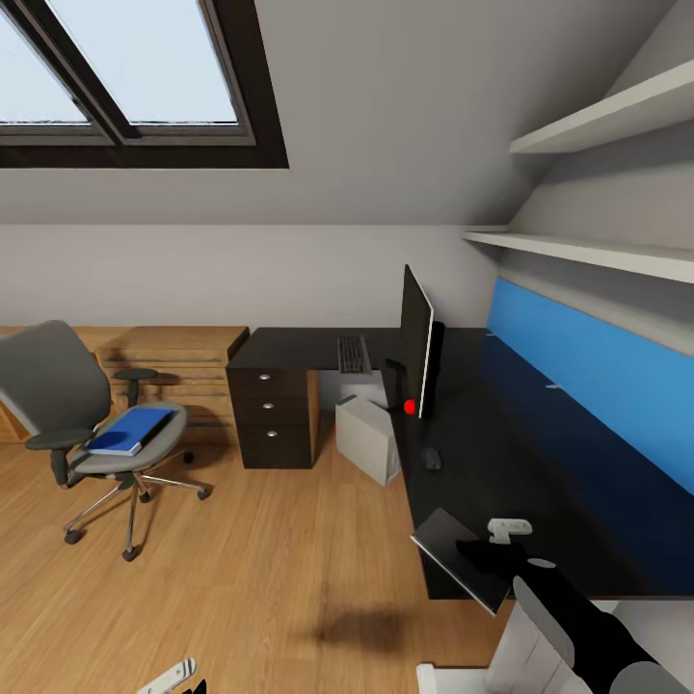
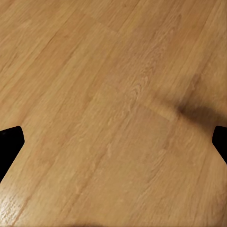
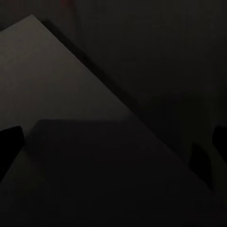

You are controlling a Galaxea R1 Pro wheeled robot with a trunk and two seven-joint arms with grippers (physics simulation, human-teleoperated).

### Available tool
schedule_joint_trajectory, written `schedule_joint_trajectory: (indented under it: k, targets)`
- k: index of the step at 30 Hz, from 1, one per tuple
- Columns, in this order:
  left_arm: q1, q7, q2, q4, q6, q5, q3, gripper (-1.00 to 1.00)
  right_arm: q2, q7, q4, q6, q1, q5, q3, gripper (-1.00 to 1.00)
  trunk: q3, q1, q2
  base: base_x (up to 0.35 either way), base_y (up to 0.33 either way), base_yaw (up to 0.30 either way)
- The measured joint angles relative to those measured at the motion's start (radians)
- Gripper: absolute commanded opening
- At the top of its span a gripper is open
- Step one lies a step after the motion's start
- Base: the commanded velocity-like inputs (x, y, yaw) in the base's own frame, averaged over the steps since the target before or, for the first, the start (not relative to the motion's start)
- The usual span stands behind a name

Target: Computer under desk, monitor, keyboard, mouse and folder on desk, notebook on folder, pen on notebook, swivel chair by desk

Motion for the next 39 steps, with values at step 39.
schedule_joint_trajectory:
  k: [39]
  targets:
    - [0.0, 0.002, 0.005, 0.001, 0.0, 0.0, 0.001, 1.0, -0.002, -0.001, 0.0, 0.001, 0.0, 0.005, -0.003, 1.0, 0.0, 0.0, 0.0, -0.043, 0.0, 0.0]
